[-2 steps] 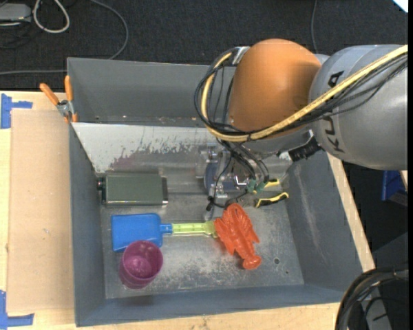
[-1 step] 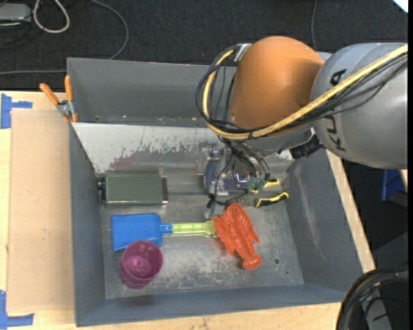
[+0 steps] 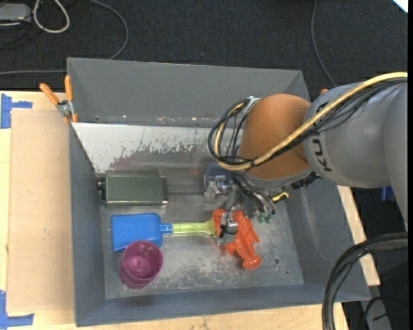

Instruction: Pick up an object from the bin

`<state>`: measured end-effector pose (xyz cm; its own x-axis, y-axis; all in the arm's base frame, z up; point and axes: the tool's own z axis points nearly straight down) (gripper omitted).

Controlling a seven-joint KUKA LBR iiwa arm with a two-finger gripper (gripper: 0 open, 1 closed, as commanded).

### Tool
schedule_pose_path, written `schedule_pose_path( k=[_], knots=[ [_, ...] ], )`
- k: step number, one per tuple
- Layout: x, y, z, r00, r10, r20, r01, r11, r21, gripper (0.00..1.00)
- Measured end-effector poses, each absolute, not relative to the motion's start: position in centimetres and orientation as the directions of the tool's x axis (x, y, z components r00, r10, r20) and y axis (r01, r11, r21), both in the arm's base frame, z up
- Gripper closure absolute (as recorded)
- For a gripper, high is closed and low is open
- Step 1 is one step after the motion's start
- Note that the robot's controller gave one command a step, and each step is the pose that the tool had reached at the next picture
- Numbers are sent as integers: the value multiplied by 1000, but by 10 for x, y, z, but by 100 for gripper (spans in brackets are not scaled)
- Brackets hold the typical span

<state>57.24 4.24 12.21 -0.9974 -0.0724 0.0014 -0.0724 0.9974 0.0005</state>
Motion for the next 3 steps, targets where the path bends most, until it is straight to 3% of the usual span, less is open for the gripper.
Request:
schedule_pose_path(
  k=[1,2,3],
  knots=[
    [573,19,69,-1000,-23,-5,-23,1000,3,0],
    [560,54,69,-986,-167,6,-167,986,2,0],
    [572,20,69,-1000,-31,-4,-31,1000,2,0]
  ],
)
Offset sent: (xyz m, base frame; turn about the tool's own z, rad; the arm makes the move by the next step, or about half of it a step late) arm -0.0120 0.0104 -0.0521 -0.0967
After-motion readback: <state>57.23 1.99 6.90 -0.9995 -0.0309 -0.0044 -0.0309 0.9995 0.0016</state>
